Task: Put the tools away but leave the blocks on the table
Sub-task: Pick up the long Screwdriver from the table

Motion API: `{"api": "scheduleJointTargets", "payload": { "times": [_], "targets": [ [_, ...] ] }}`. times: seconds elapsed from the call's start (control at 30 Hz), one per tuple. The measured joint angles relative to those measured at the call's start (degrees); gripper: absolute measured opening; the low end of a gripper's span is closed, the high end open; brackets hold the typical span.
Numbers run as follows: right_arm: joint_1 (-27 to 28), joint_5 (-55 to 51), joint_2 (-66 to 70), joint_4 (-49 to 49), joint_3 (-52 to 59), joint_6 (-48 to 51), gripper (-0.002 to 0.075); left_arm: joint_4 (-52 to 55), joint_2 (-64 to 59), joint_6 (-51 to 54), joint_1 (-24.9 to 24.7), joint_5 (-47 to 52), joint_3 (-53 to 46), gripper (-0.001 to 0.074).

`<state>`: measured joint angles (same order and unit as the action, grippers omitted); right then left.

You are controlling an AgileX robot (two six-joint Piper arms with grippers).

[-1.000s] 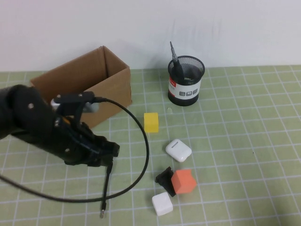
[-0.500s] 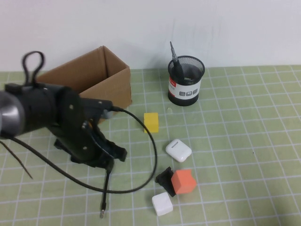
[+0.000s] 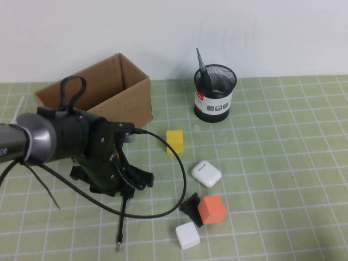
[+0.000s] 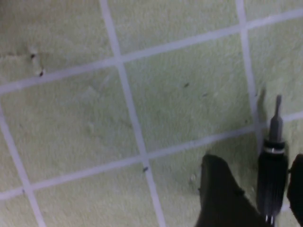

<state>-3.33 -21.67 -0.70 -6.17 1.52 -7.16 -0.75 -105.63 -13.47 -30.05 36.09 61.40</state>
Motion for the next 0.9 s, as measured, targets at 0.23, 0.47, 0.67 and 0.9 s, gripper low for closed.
{"api": "scheduleJointTargets", "payload": {
  "times": [0.23,0.47,0.67,0.9],
  "targets": [
    [0.0,0.0,0.0,0.0,0.0,0.0,-0.001,0.75,-0.4,-0.03,0.0,-0.49,0.33,0.0101],
    [0.0,0.0,0.0,0.0,0.0,0.0,-0.001,0.45,-0.4,2.62,0.0,-1.22,0.37,0.0055],
    [0.0,0.0,0.0,0.0,0.0,0.0,-0.001,-4.28,2.43,7.99,-0.27,-2.93,1.78,0.0055],
    [0.0,0.0,0.0,0.0,0.0,0.0,-0.001,-8.05,6.95,17.78,-4.21,-13.67,5.24,0.0055]
  ]
}}
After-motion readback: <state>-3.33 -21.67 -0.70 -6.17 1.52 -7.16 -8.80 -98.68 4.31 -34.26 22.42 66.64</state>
